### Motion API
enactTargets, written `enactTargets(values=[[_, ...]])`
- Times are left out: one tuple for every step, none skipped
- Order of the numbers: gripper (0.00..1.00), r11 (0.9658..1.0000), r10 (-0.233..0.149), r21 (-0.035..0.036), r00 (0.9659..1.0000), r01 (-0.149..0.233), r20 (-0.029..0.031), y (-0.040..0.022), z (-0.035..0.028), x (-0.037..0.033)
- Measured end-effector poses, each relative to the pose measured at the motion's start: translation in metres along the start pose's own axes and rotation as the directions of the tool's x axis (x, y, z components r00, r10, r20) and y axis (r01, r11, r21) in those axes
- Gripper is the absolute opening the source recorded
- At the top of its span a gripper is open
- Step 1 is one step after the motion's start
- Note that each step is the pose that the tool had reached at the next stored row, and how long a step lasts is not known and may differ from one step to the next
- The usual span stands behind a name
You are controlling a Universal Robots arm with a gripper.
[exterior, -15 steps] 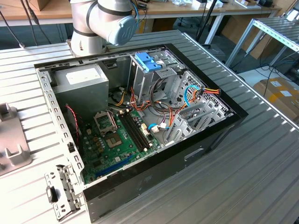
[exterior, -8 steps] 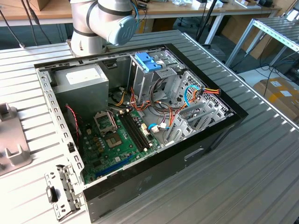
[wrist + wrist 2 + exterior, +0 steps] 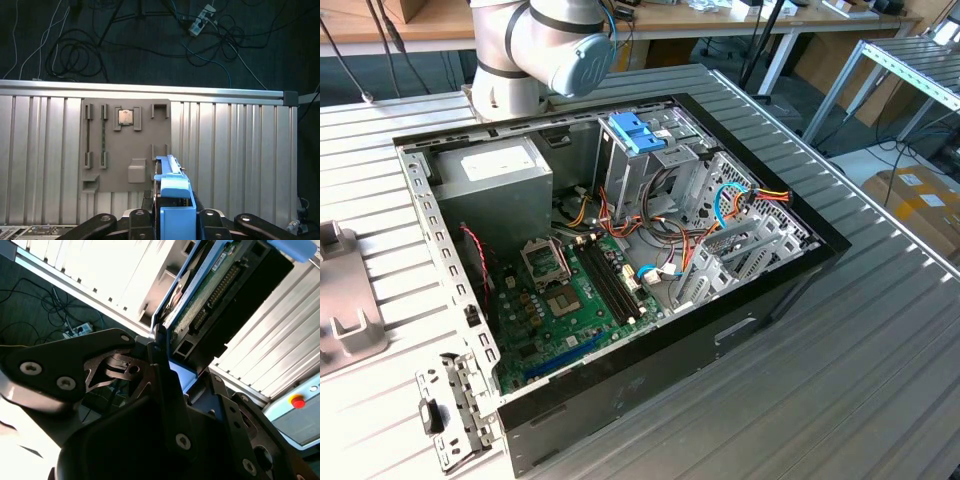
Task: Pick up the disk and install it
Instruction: 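Pick up the disk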
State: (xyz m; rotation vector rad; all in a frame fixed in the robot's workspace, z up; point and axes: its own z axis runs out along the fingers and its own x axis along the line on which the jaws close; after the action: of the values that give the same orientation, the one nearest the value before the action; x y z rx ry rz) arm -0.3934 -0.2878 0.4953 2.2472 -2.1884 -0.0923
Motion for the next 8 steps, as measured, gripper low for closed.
enactTargets(values=[[0.37, 1.0000, 0.000, -0.0001, 1.0000, 0.000, 0.0000, -0.0005, -0.0001, 0.0000], [0.37, 1.0000, 0.000, -0.0001, 1.0000, 0.000, 0.0000, -0.0009, -0.0001, 0.0000], [0.37, 1.0000, 0.000, 0.0000, 1.0000, 0.000, 0.0000, -0.0013, 0.0000, 0.0000], [0.37, 1.0000, 0.000, -0.0001, 1.0000, 0.000, 0.0000, -0.0017, -0.0001, 0.0000], [0.37, 1.0000, 0.000, 0.0000, 1.0000, 0.000, 0.0000, -0.0023, -0.0001, 0.0000], [0.37, 1.0000, 0.000, 0.0000, 1.0000, 0.000, 0.0000, -0.0029, -0.0001, 0.0001], [0.37, 1.0000, 0.000, 0.0000, 1.0000, 0.000, 0.0000, -0.0034, -0.0001, 0.0001], [0.37, 1.0000, 0.000, -0.0001, 1.0000, 0.000, 0.0000, -0.0038, -0.0002, 0.0001]])
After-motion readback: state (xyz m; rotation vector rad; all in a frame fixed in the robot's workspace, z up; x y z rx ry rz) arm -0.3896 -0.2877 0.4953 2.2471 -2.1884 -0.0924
